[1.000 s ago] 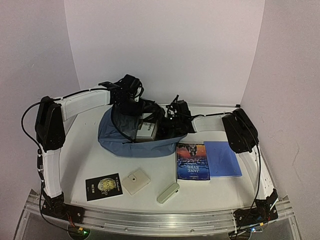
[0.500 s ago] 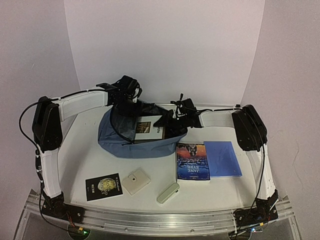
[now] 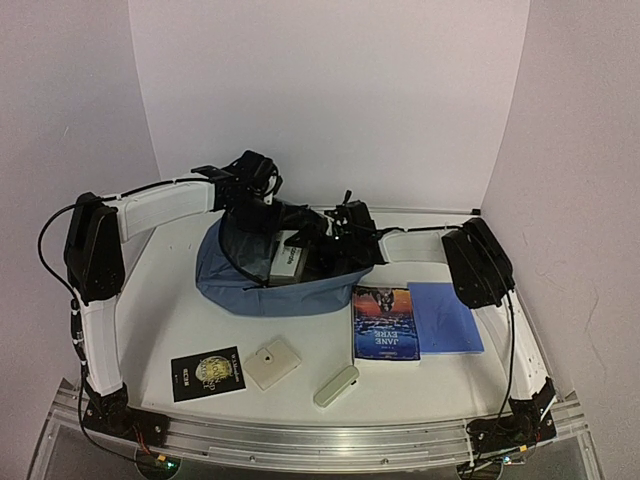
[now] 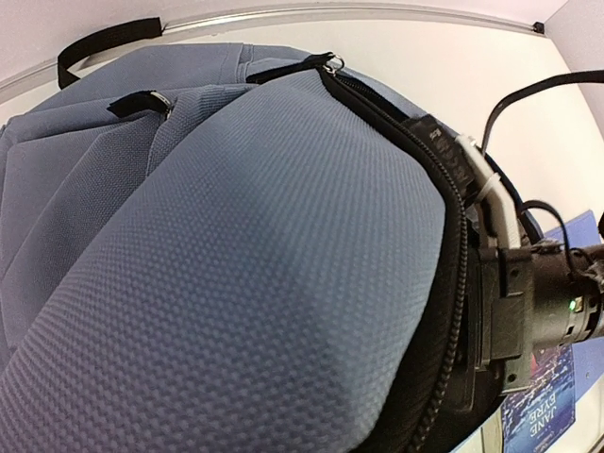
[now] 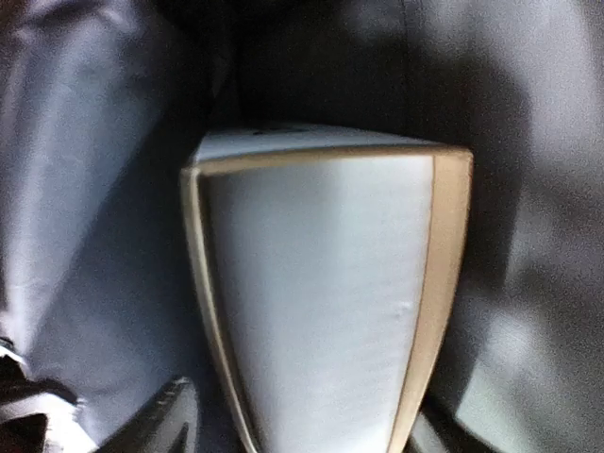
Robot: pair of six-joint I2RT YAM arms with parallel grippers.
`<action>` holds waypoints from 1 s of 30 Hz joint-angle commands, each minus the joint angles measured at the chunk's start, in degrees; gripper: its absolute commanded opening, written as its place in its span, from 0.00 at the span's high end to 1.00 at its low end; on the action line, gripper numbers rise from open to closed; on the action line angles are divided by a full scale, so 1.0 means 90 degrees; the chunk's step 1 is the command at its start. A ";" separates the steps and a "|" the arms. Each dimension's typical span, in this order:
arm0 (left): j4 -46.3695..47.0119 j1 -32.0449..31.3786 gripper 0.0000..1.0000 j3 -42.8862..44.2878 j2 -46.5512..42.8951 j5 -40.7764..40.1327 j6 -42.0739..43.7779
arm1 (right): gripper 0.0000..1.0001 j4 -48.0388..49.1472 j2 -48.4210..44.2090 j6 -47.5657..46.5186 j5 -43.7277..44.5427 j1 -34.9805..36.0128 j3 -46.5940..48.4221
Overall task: Pack the student bag
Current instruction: Place the book in the student bag.
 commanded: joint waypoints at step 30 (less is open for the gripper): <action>0.1809 0.1279 0.28 -0.1637 -0.0397 0.2059 -0.1119 | 0.02 -0.3656 -0.3694 -0.4868 -0.0367 -0.1092 -0.1559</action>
